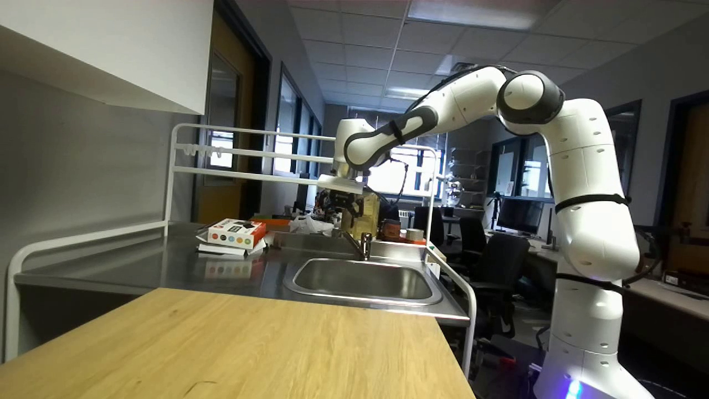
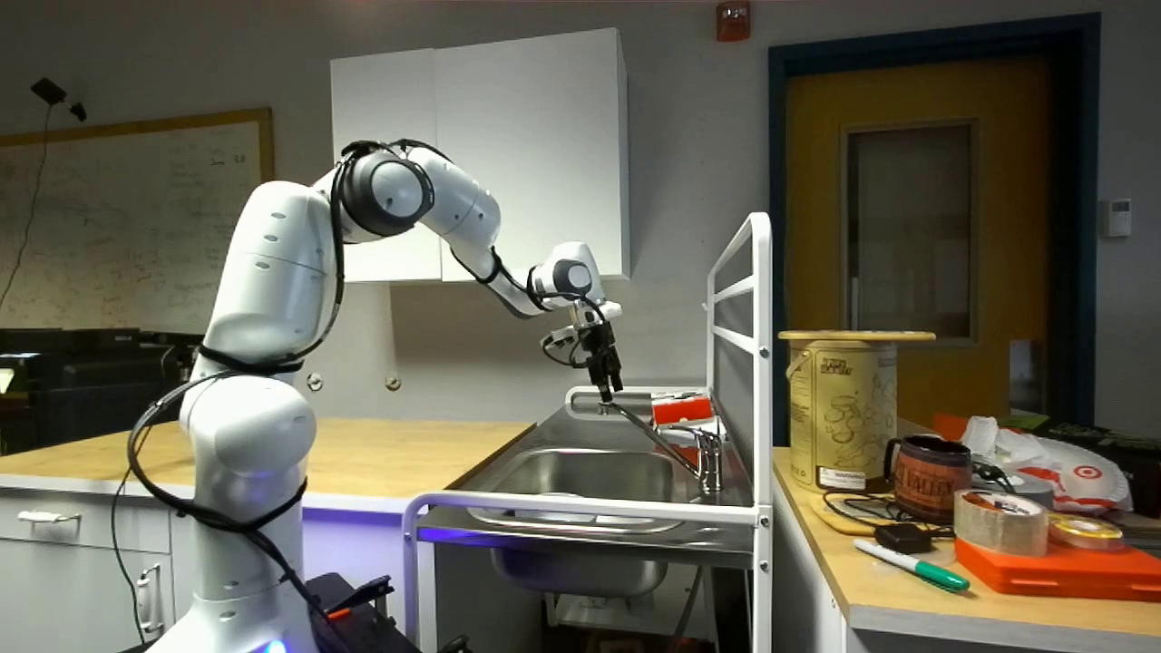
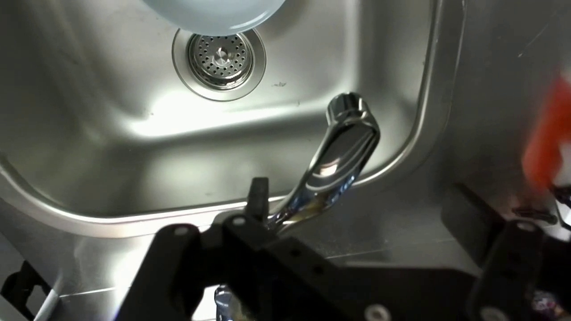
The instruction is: Slide the spout to the right
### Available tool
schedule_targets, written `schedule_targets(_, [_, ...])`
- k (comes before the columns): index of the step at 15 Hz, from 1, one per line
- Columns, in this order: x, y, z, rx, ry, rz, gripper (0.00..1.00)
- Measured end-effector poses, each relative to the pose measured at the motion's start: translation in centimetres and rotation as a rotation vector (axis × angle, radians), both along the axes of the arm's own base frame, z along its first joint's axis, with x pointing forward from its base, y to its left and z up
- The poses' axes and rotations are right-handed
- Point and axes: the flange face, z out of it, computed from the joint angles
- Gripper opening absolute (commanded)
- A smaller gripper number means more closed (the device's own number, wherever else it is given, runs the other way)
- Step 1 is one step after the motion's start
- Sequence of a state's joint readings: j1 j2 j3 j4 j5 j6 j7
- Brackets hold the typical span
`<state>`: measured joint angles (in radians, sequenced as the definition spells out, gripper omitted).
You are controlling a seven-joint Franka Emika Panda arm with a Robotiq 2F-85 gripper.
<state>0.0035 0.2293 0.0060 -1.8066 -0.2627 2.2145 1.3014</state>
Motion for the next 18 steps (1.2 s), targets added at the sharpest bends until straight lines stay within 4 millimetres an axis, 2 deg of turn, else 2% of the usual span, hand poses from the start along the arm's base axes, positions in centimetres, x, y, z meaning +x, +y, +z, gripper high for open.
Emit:
schedule_targets(6, [2.4, 0.2, -2.5, 0.022, 0.032, -0.024, 1.00])
schedule_targets(7, [2.6, 0.2, -2.7, 0.027, 0.036, -0.029, 0.75])
schedule_targets(8, [2.8, 0.2, -2.9, 0.032, 0.040, -0.033, 0.73])
schedule_targets(9, [2.9, 0.1, -3.1, 0.037, 0.044, -0.039, 0.67])
schedule_targets(16, [3.1, -1.0, -3.4, 0.050, 0.055, -0.070, 0.13])
schedule_targets(18, [3.0, -1.2, -3.5, 0.051, 0.061, -0.081, 0.08])
